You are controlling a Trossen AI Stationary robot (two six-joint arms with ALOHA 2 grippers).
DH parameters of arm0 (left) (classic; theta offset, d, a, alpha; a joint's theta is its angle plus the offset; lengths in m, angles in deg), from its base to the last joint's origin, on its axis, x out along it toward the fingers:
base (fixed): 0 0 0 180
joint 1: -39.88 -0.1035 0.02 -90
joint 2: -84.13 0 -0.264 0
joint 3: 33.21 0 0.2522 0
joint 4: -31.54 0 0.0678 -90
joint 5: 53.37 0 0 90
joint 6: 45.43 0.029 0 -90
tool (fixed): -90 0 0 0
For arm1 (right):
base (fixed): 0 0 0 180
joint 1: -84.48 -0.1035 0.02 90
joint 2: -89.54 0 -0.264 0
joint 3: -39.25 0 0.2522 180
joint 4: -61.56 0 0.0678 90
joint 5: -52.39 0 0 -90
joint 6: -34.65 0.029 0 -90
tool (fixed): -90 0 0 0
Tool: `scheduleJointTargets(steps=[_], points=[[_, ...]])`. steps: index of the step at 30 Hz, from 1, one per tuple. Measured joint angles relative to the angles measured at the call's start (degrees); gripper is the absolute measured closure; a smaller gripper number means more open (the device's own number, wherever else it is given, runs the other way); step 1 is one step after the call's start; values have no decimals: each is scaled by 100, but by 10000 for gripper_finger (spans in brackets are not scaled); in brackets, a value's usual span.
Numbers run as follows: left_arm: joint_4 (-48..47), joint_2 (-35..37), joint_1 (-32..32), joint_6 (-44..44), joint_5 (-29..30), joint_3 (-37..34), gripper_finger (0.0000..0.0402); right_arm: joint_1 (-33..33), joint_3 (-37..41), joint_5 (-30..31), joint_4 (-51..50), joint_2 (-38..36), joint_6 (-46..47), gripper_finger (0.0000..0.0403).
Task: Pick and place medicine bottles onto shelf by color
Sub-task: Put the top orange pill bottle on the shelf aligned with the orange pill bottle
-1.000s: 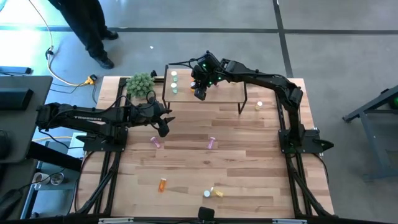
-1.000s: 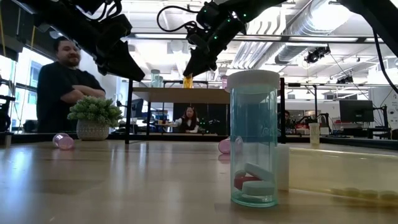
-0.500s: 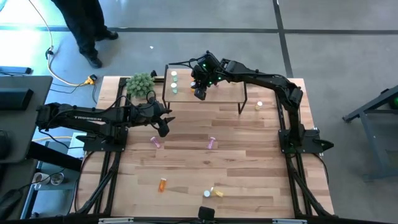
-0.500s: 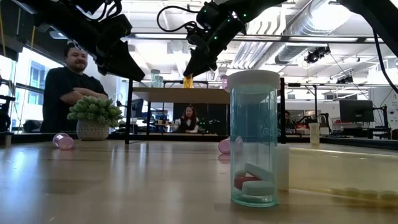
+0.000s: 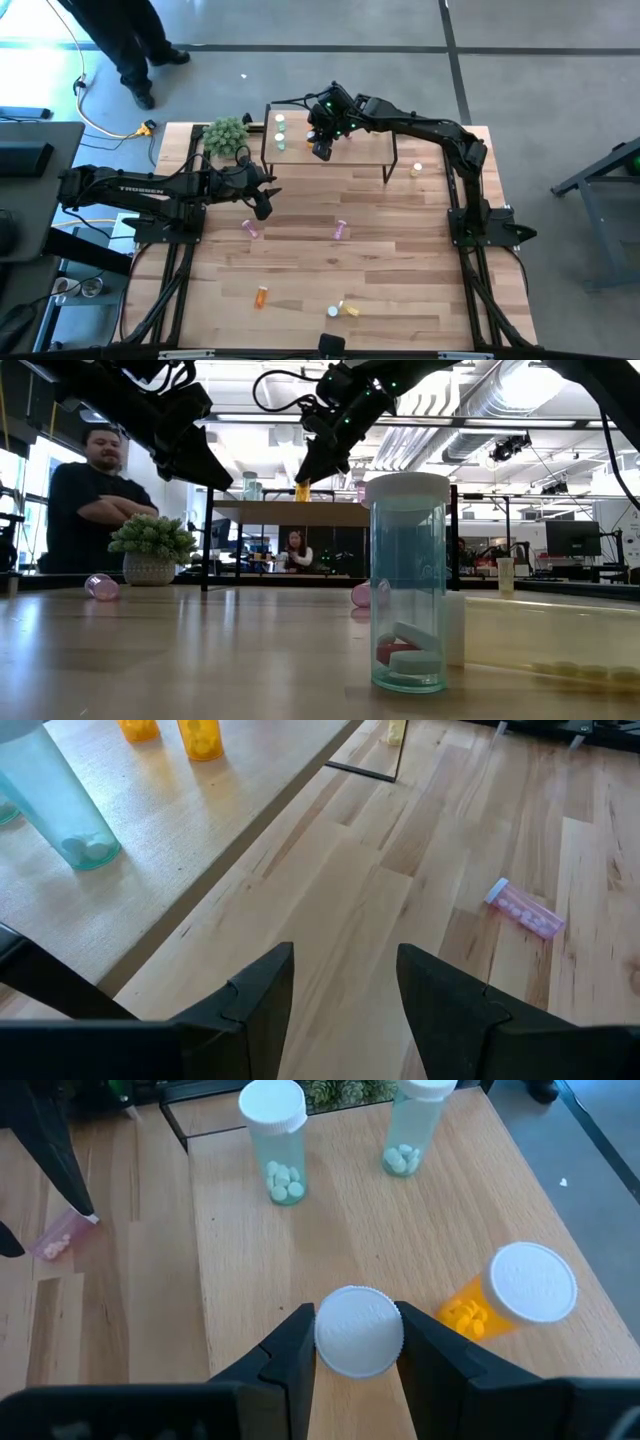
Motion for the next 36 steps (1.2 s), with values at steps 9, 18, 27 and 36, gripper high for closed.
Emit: scheduleJointTargets(steps=[9, 18, 27, 36], points=[[0, 0, 0, 1, 0, 0, 232, -1, 4, 29, 27, 2, -83, 294], [0, 1, 0, 1, -16, 0, 232, -2, 4, 51, 24, 6, -102, 274], [-2, 2, 0, 1, -17, 0, 232, -7, 20, 60, 63, 26, -59, 232], [-2, 2, 0, 1, -17, 0, 232, -7, 17, 57, 103, 2, -59, 231]])
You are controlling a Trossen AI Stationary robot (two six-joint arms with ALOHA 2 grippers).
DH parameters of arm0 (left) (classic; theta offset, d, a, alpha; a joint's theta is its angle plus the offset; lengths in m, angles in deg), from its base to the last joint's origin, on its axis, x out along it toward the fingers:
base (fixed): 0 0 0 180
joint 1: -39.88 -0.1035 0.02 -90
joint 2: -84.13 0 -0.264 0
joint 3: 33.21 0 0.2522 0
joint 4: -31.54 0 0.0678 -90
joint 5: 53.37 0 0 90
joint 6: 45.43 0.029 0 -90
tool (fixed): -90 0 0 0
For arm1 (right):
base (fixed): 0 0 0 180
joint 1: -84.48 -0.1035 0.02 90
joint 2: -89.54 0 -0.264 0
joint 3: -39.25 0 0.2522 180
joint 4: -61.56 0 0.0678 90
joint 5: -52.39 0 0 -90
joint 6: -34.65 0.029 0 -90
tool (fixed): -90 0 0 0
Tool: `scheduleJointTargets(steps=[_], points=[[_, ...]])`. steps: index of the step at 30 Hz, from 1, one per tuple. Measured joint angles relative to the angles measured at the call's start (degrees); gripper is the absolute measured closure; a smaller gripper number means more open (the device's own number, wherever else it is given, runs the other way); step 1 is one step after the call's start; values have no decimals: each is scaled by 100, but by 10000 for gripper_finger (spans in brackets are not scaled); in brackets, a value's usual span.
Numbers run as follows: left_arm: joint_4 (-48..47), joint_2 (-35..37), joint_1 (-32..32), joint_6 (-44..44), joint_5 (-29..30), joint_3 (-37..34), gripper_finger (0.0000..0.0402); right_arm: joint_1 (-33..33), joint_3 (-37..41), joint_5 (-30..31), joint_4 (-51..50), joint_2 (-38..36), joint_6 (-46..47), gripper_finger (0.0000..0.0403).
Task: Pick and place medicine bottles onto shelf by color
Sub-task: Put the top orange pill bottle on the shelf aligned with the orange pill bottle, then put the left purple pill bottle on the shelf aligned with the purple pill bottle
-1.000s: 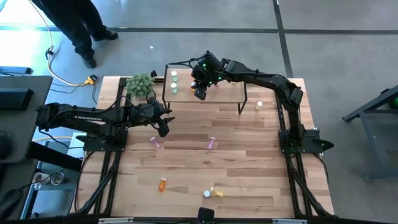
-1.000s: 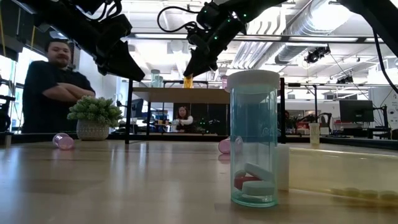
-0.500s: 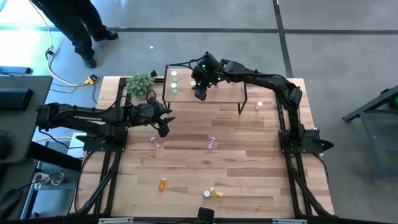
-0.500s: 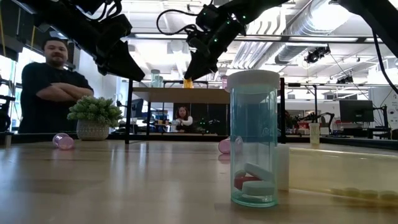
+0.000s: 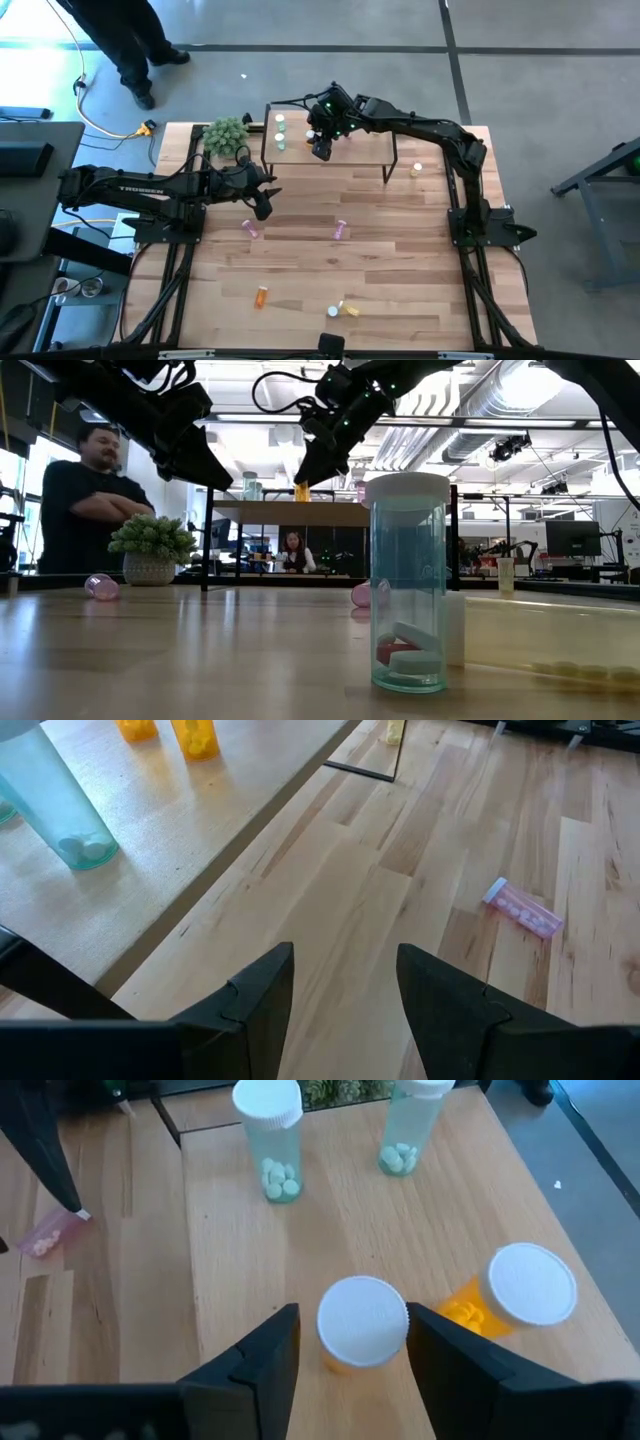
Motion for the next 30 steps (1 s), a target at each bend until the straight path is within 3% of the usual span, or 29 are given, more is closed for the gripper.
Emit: scheduleJointTargets(steps=[14, 24, 30], points=[[-85, -2, 2, -240, -26, 0, 232, -4, -242, -3, -202, -232, 2, 231], [-1051, 0, 33, -1234, -216, 0, 232, -211, -910, -6, -1059, -238, -13, 231], [-1593, -2, 223, -2317, -214, 0, 232, -335, -1171, -8, -1310, -238, -44, 231]])
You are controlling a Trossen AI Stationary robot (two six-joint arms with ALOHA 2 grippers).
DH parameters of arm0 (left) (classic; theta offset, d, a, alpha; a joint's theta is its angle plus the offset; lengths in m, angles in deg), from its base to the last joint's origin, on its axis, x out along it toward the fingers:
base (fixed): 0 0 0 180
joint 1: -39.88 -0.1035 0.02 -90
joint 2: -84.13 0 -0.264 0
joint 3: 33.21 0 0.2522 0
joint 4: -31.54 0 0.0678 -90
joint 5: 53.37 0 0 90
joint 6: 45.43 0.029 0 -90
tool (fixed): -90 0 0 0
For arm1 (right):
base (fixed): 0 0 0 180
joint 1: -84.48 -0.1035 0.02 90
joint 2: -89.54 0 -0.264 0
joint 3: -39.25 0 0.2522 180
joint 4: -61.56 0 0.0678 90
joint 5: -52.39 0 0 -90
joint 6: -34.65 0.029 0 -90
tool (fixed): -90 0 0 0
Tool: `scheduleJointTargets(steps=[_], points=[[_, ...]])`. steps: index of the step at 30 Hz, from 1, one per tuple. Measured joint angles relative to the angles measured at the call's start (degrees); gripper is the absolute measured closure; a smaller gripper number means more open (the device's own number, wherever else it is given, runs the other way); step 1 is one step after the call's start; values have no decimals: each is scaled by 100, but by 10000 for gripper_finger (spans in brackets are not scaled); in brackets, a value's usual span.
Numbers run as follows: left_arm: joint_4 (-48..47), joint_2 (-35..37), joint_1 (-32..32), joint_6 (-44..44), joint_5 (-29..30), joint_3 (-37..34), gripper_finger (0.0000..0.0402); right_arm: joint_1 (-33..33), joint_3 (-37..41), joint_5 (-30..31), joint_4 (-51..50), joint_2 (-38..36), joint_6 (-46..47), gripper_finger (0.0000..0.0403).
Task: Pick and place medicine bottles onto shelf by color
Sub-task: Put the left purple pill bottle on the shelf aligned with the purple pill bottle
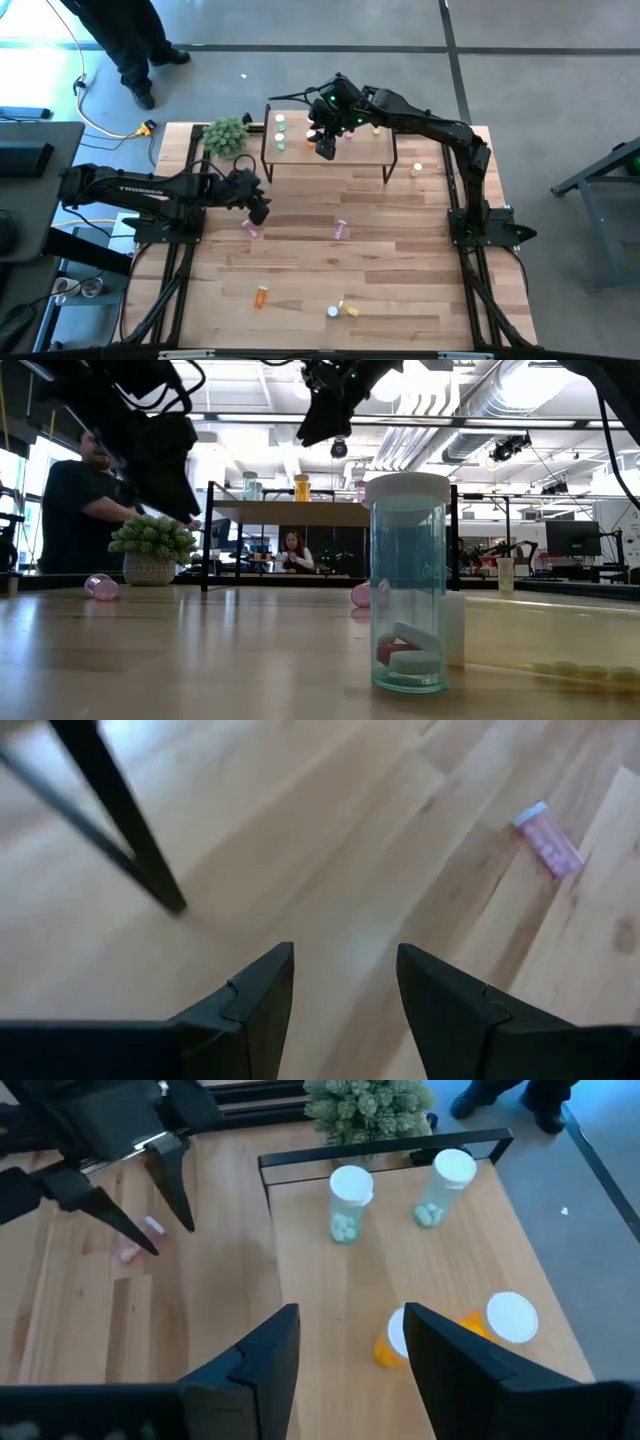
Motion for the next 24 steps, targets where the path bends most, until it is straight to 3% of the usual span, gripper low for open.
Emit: scheduleJointTargets(steps=[24], points=[[-927, 1, 1801, -4517, -83, 0, 232, -176, -46, 0, -823, 0, 0, 231]])
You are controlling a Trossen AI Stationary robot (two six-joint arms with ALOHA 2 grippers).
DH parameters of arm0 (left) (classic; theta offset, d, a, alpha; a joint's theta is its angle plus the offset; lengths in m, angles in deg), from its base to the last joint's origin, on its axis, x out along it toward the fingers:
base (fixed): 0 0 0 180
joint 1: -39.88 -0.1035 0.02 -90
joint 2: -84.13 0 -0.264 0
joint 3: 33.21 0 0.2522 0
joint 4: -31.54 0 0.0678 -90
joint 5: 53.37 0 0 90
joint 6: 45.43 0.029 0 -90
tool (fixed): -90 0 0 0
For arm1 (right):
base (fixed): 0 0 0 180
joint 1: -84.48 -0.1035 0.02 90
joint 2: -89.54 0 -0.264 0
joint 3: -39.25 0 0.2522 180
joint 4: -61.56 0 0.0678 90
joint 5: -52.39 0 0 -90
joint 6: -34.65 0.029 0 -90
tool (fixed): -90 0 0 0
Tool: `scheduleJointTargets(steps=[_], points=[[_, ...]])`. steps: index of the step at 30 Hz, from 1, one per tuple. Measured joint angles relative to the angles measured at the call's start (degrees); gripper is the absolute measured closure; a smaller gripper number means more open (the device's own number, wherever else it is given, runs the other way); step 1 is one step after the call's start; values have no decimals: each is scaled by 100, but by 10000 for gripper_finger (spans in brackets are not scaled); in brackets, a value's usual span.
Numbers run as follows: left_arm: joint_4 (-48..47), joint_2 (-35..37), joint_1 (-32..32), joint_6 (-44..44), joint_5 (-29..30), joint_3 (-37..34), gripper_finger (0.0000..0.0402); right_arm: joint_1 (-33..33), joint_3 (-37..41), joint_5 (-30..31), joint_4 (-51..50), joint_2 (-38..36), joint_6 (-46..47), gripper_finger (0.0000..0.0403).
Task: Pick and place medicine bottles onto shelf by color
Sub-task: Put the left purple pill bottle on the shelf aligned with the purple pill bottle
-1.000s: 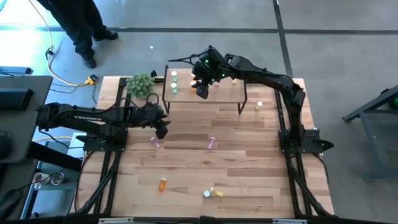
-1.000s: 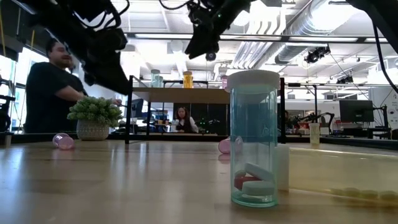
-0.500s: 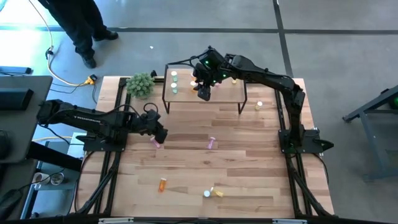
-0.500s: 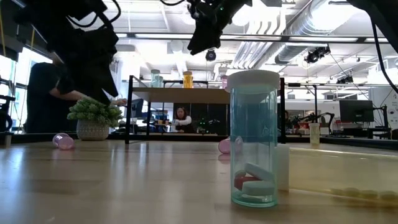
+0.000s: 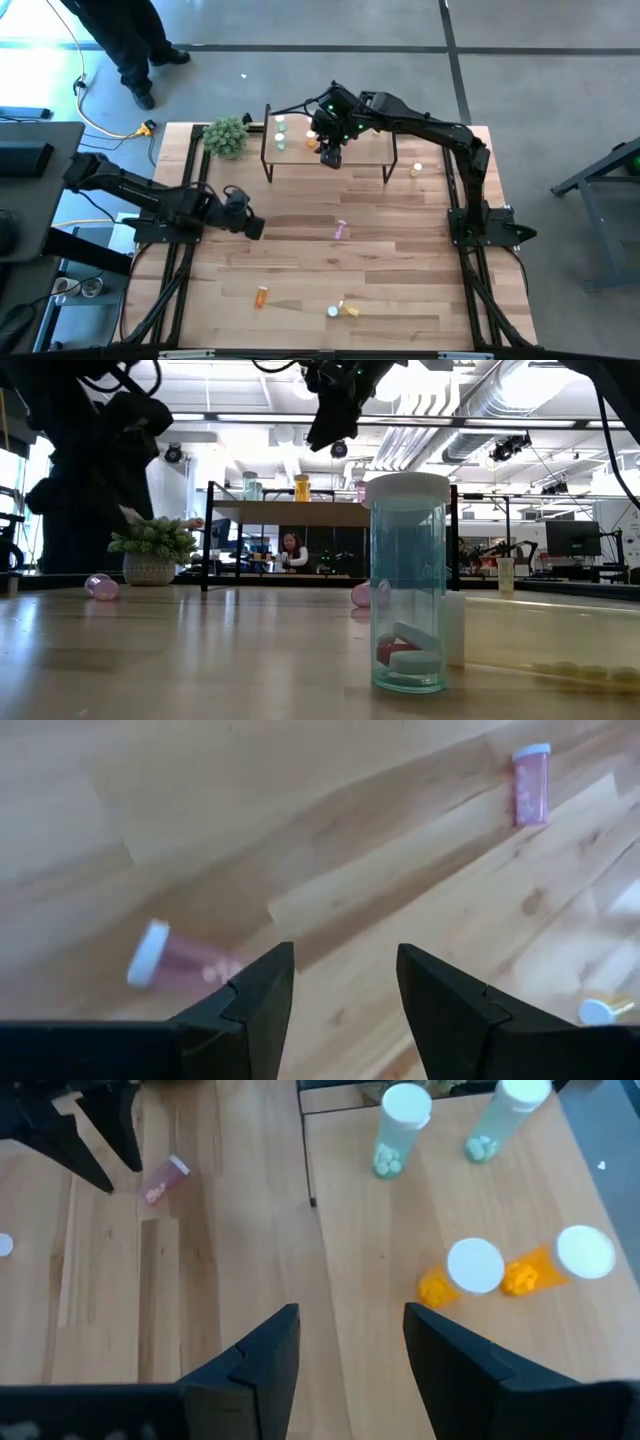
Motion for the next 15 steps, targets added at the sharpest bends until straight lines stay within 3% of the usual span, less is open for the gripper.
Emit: scheduleJointTargets(steps=[15], points=[[-699, -123, 789, -2018, 413, 0, 232, -213, 0, -2, -35, 0, -88, 231]])
